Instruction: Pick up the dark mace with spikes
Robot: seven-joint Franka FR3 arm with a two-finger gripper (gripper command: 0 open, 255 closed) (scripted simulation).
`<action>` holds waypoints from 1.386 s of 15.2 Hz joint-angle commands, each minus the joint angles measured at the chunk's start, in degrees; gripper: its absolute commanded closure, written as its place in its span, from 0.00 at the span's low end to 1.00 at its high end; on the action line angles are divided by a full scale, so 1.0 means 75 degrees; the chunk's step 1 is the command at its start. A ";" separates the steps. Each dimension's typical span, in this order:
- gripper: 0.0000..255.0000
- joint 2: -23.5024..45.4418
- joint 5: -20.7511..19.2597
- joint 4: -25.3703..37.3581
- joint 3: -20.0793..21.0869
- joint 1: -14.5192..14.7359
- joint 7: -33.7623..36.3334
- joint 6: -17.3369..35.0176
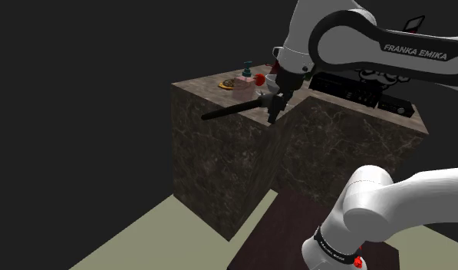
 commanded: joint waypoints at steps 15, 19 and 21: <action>0.00 0.3198 -0.1214 0.2316 -0.2902 0.0955 -0.7010 0.0522; 0.00 0.4531 -0.1037 0.3431 -0.3445 0.1191 -0.8995 0.0630; 0.00 0.5238 -0.0865 0.4042 -0.3636 0.1249 -0.9978 0.0653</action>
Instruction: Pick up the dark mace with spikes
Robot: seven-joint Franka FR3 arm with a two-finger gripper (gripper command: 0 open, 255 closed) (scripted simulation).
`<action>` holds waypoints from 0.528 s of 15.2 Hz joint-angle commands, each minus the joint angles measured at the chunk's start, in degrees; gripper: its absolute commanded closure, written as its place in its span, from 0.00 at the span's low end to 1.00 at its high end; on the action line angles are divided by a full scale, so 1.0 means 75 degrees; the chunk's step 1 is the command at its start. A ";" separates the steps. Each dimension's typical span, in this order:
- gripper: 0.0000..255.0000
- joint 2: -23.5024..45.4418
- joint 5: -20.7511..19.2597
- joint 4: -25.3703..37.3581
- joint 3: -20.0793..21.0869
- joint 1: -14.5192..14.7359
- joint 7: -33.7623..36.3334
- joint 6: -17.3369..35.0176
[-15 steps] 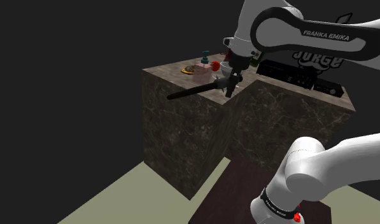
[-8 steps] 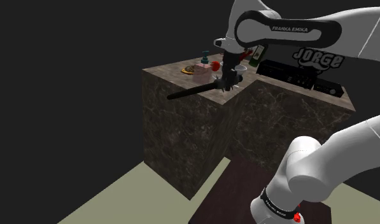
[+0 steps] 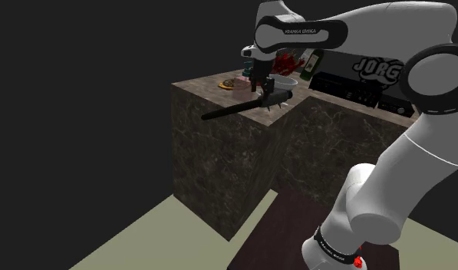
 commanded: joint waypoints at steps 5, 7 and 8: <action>0.00 0.0612 0.0133 0.0096 -0.0143 0.0021 -0.0831 0.0446; 0.00 0.0614 0.0123 -0.0106 -0.0150 0.0016 -0.0799 0.0648; 0.00 0.0618 0.0119 -0.0205 -0.0154 0.0013 -0.0783 0.0748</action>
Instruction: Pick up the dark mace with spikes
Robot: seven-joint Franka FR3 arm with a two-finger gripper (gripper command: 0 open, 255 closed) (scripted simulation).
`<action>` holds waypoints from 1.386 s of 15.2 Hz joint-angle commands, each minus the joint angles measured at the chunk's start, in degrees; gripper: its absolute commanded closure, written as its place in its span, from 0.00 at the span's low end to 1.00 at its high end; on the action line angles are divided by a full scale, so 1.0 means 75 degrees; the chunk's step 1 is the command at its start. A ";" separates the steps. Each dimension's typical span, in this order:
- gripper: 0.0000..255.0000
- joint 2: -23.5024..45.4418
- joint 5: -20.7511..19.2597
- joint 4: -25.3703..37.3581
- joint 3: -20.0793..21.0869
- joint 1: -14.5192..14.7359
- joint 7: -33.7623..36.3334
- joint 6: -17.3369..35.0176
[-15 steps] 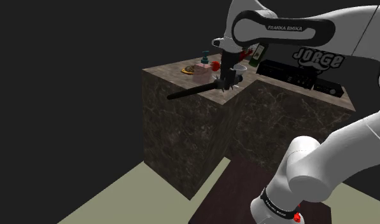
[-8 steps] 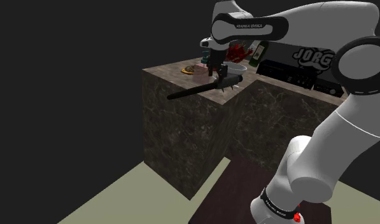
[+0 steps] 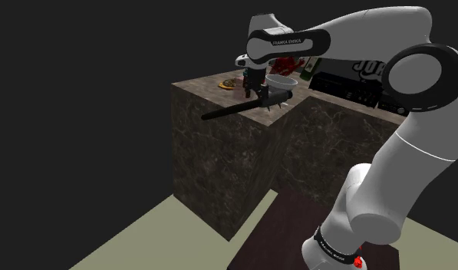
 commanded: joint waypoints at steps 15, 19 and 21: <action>1.00 -0.0002 0.0006 0.0145 0.0005 0.0004 -0.0027 -0.0145; 1.00 0.0012 0.0030 0.0568 0.0016 0.0014 -0.0096 -0.0550; 1.00 0.0031 0.0045 0.0791 0.0020 0.0018 -0.0135 -0.0753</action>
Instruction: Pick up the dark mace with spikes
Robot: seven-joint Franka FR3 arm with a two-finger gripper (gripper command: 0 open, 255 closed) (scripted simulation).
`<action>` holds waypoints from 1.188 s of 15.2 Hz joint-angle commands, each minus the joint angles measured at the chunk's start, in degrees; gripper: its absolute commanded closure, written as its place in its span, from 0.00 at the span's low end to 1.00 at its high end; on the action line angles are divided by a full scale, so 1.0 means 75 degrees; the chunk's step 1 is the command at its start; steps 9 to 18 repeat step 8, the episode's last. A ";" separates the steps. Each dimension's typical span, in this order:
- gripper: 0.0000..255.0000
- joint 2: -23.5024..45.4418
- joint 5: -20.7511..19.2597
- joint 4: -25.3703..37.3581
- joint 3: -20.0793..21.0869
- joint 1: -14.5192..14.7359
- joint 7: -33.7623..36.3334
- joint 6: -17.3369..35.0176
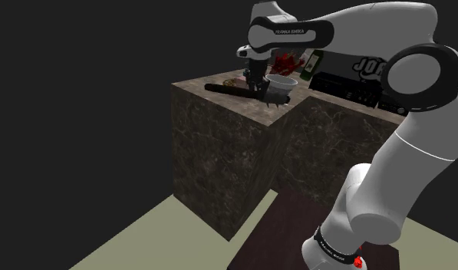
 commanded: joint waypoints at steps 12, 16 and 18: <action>1.00 0.0101 0.0059 0.0830 0.0009 0.0010 -0.0141 -0.0720; 1.00 0.0101 0.0059 0.0830 0.0009 0.0010 -0.0141 -0.0720; 1.00 0.0101 0.0059 0.0830 0.0009 0.0010 -0.0141 -0.0720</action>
